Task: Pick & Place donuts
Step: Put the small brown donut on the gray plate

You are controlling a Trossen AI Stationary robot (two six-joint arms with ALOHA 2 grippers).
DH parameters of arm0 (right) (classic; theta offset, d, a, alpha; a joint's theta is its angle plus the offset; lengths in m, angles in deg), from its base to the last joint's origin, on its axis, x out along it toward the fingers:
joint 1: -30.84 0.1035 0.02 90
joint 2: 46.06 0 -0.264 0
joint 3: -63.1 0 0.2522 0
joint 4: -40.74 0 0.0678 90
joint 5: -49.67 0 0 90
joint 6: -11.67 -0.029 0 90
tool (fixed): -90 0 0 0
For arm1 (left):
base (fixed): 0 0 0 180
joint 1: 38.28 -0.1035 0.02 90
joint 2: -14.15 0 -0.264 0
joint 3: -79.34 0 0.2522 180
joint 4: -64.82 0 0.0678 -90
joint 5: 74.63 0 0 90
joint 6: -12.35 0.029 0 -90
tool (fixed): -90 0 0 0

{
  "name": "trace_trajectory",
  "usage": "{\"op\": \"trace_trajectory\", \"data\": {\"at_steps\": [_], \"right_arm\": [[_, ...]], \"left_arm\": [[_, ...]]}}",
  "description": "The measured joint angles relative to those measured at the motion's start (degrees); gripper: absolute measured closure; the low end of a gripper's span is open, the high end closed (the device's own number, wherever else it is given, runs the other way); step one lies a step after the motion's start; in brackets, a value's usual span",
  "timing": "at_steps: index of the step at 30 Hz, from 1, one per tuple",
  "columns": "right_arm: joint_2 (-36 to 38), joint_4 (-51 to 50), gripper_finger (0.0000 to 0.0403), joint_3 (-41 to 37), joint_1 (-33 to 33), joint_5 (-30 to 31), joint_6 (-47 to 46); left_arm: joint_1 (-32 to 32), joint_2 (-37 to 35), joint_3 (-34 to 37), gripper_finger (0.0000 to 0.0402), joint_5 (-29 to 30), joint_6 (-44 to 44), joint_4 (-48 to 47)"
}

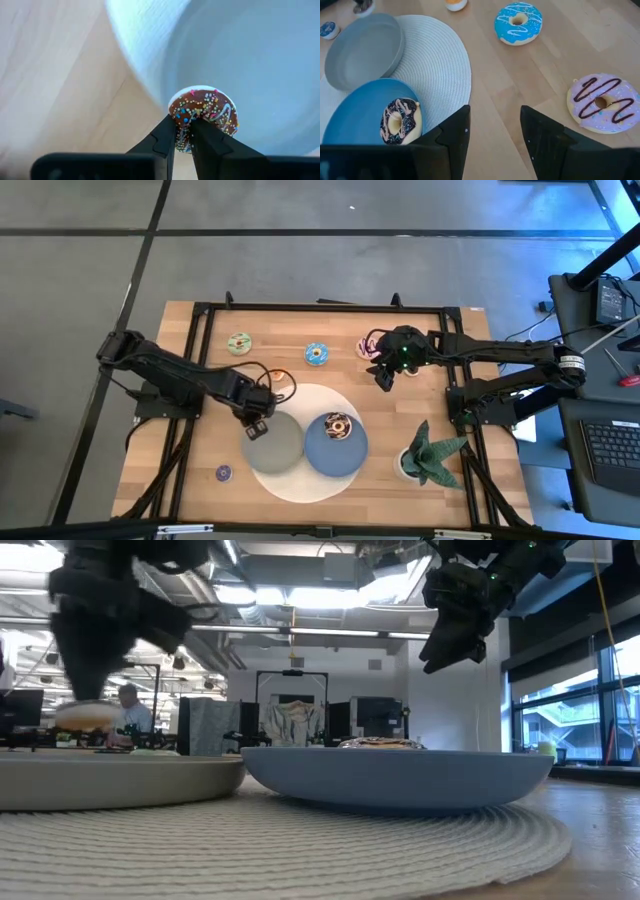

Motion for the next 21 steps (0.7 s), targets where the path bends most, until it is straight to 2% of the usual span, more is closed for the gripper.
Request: {"op": "trace_trajectory", "data": {"at_steps": [13, 21], "right_arm": [[0.0, 0.0, 0.0228, 0.0, 0.0, 0.0, -0.2], [0.0, 0.0, 0.0228, 0.0, 0.0, 0.0, -1.6]], "left_arm": [[0.0, 15.0, -5.6, 0.0357, 2.6, 8.3, 3.2], [-1.1, 18.5, -8.7, 0.0357, 4.1, 10.6, 3.4]]}}
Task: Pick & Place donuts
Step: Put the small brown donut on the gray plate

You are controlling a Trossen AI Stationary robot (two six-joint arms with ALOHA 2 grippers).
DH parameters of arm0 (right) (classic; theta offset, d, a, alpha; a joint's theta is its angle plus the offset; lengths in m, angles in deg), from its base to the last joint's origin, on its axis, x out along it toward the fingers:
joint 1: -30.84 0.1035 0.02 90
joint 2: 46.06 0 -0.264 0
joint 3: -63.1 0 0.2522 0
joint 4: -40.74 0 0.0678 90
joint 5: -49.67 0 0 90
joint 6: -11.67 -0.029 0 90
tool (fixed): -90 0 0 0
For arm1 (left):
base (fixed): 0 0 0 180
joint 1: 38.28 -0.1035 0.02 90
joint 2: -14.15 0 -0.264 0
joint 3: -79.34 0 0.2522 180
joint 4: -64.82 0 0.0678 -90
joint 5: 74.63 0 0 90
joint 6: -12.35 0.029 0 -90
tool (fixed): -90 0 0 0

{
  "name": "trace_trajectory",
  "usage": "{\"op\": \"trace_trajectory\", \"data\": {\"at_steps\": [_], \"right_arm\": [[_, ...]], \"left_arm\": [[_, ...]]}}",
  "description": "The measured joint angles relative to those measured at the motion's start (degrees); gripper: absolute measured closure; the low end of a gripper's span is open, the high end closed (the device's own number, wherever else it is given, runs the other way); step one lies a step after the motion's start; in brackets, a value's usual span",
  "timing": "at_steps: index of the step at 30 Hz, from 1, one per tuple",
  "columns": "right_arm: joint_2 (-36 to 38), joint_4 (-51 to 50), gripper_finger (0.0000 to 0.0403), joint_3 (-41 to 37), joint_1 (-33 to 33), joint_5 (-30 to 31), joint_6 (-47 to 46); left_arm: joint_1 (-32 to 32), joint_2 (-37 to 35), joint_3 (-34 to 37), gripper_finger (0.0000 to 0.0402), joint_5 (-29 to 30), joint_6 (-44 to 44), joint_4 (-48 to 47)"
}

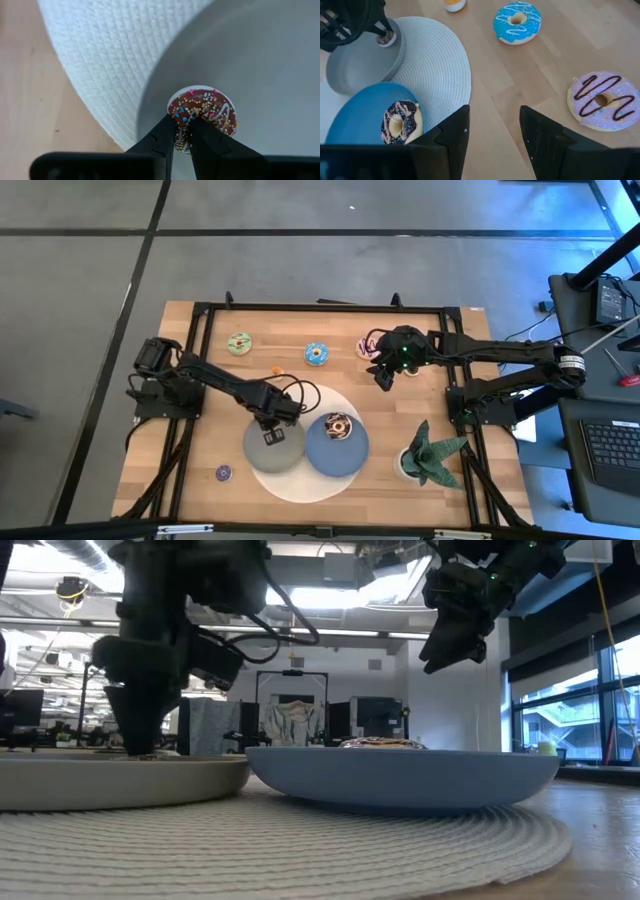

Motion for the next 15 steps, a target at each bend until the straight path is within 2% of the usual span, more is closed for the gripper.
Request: {"op": "trace_trajectory", "data": {"at_steps": [10, 15], "right_arm": [[0.0, 0.0, 0.0228, 0.0, 0.0, -0.1, -0.1], [0.0, 0.0, 0.0228, 0.0, 0.0, 0.0, 0.0]], "left_arm": [[-1.7, 0.0, 0.0, 0.0354, -0.5, 0.0, -0.1], [-1.7, 0.0, 0.0, 0.0338, -0.6, 0.4, -0.1]]}}
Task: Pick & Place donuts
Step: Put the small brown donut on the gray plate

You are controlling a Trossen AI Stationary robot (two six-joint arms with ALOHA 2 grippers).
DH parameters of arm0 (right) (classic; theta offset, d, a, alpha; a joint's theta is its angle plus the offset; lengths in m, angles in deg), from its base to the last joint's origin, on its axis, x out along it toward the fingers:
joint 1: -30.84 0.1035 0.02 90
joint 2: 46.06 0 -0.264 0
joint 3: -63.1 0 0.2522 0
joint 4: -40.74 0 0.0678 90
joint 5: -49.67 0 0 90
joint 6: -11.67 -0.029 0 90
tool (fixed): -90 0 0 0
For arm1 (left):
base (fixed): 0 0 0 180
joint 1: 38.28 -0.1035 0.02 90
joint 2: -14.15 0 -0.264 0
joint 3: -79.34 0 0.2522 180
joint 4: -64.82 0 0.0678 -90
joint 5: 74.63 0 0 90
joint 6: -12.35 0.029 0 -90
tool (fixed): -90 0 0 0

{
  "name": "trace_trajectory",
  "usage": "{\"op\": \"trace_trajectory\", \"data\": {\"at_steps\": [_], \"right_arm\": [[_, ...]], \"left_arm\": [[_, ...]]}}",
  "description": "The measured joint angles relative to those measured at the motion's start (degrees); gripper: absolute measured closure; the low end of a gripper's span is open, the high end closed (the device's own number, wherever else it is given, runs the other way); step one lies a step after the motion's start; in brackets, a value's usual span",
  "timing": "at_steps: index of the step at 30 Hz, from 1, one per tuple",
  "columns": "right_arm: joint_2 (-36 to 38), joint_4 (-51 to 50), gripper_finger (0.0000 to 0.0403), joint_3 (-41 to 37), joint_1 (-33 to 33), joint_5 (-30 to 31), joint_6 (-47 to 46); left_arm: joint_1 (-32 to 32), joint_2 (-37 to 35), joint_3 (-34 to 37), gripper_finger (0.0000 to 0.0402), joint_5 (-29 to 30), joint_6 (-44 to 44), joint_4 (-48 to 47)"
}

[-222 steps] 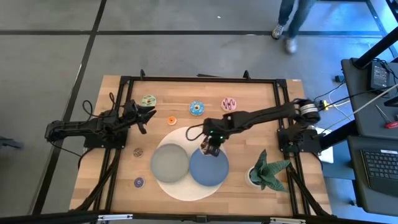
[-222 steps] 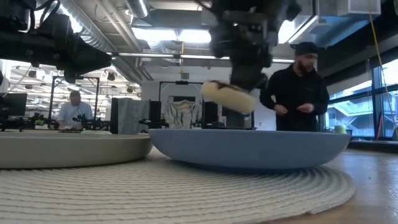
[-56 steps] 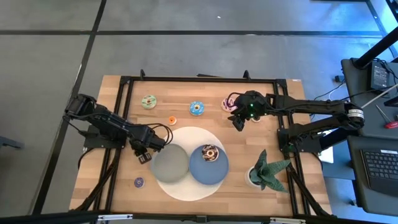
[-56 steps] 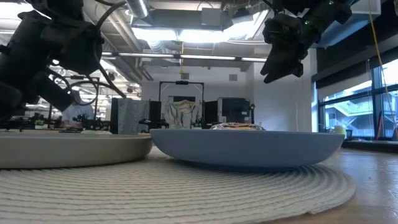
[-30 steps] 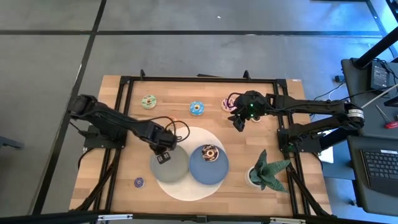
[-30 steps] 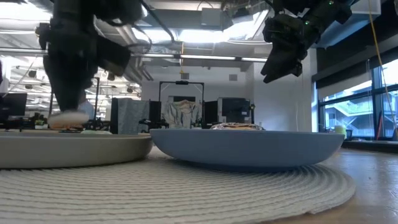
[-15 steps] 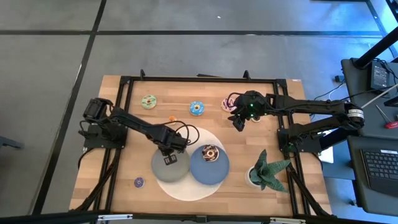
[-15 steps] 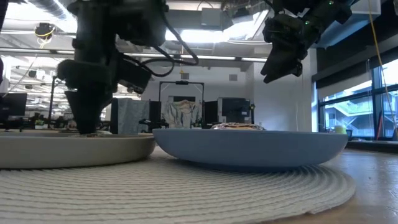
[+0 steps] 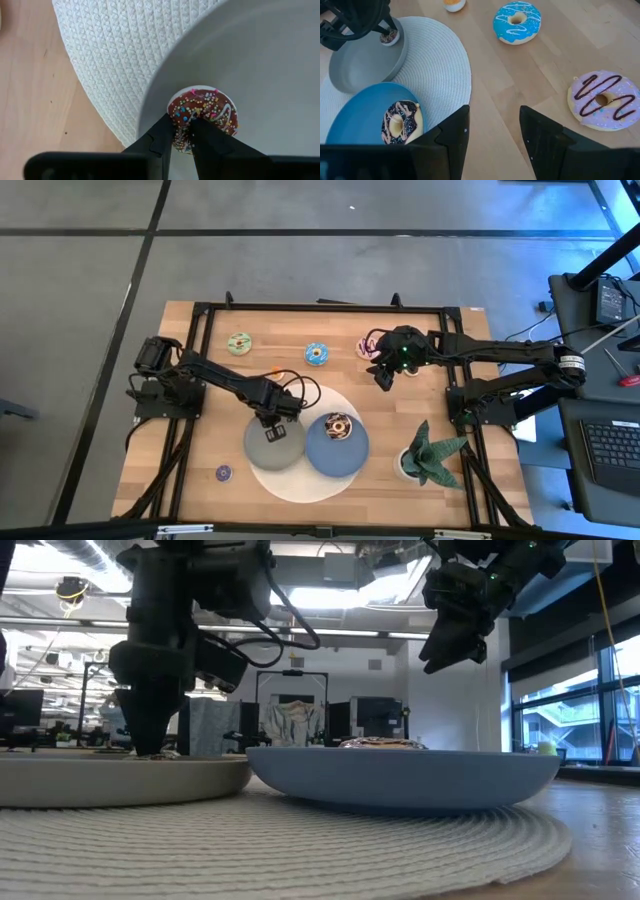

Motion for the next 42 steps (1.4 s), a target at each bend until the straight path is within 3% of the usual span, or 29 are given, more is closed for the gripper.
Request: {"op": "trace_trajectory", "data": {"at_steps": [9, 14, 42], "right_arm": [[0.0, 0.0, 0.0228, 0.0, 0.0, 0.0, 0.2], [0.0, -0.1, 0.0228, 0.0, 0.0, 0.0, 0.4], [0.0, 0.0, 0.0228, 0.0, 0.0, 0.0, 1.5]], "left_arm": [[0.0, -0.9, -1.0, 0.0271, 0.2, 0.0, -1.6], [-0.8, -0.9, -3.4, 0.0253, 0.4, 0.0, -7.6], [-1.3, -0.9, -4.0, 0.0251, -1.3, 0.1, -6.3]]}}
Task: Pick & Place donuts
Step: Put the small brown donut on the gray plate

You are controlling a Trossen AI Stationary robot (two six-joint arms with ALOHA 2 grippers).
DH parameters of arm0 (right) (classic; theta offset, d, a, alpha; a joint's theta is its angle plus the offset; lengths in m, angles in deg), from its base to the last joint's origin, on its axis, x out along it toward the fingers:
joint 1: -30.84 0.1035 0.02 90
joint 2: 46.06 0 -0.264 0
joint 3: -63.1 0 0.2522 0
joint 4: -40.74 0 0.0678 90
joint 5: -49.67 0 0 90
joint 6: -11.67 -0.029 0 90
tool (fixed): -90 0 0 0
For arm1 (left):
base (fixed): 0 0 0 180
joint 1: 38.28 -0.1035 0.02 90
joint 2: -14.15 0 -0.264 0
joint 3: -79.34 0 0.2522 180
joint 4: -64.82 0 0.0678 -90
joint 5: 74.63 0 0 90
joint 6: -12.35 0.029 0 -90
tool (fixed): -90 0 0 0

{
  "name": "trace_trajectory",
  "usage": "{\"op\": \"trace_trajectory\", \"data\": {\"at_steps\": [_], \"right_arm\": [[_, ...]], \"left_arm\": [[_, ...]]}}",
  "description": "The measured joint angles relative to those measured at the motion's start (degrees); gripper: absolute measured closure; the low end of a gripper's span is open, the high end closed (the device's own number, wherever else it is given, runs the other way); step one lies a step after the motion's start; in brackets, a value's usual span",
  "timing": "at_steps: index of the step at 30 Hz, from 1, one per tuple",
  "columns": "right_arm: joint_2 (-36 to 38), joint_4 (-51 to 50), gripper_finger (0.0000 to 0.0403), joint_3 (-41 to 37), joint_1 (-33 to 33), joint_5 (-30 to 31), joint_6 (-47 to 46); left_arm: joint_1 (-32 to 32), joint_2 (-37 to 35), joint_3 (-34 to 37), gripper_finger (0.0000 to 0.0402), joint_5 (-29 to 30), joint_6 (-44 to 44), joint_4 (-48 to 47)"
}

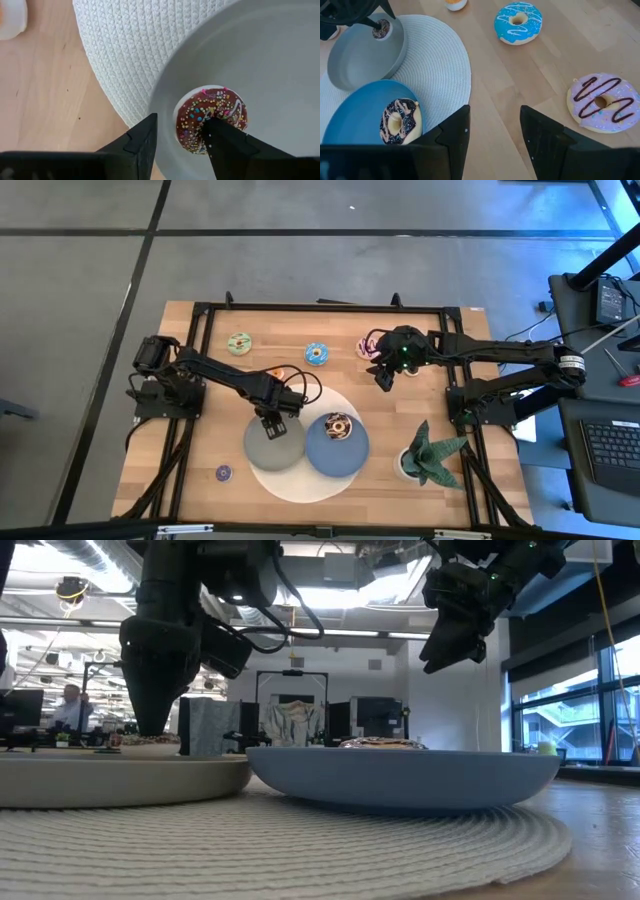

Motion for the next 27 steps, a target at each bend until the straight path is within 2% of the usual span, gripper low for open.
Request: {"op": "trace_trajectory", "data": {"at_steps": [13, 18, 27], "right_arm": [[0.0, 0.0, 0.0228, 0.0, 0.0, 0.0, 0.0], [0.0, 0.0, 0.0228, 0.0, 0.0, 0.0, 0.0], [0.0, 0.0, 0.0228, 0.0, 0.0, 0.0, -0.2]], "left_arm": [[0.0, 0.0, 0.0, 0.0249, -1.1, 0.2, 0.9], [0.0, 0.0, 0.0, 0.0251, 1.6, 1.4, 1.5], [0.0, 0.0, 0.1, 0.0248, -1.3, 1.5, 2.4]]}}
